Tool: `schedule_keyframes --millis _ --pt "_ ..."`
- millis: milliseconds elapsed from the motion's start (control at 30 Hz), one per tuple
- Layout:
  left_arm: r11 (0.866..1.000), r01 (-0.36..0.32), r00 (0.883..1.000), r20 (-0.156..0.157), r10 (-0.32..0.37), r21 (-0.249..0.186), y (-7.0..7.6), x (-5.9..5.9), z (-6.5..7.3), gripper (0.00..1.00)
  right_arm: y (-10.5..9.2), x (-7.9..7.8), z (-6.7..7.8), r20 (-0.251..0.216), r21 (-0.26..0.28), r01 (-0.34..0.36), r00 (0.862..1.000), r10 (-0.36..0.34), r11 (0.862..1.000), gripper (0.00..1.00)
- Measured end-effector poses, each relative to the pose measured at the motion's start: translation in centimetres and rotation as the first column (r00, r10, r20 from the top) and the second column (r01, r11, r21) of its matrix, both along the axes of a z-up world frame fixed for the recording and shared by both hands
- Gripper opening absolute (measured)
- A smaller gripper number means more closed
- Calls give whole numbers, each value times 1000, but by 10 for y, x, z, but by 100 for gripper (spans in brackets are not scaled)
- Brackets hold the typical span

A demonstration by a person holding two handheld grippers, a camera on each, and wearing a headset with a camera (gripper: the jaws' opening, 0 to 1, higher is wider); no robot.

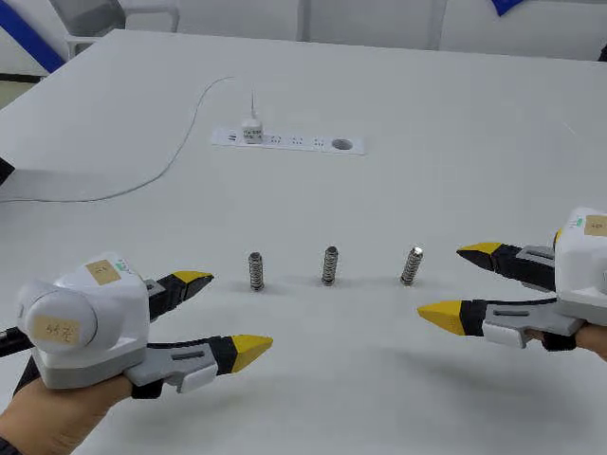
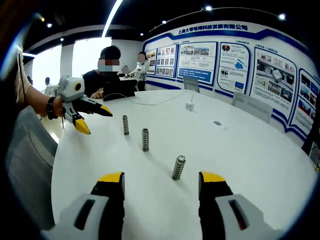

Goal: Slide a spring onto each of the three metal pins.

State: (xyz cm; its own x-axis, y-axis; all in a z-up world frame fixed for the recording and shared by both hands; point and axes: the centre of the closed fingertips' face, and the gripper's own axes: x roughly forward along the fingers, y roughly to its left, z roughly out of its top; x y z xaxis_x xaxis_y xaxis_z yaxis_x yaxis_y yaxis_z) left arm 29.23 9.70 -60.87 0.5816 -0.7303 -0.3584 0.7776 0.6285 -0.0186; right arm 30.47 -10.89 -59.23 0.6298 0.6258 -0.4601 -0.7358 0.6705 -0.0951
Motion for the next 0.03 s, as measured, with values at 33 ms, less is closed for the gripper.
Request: schedule_keyframes --millis 33 --pt "1000 -1 1000 -1 1 -1 0 0 0 67 0 0 -1 0 2 2 1000 -2 1000 61"
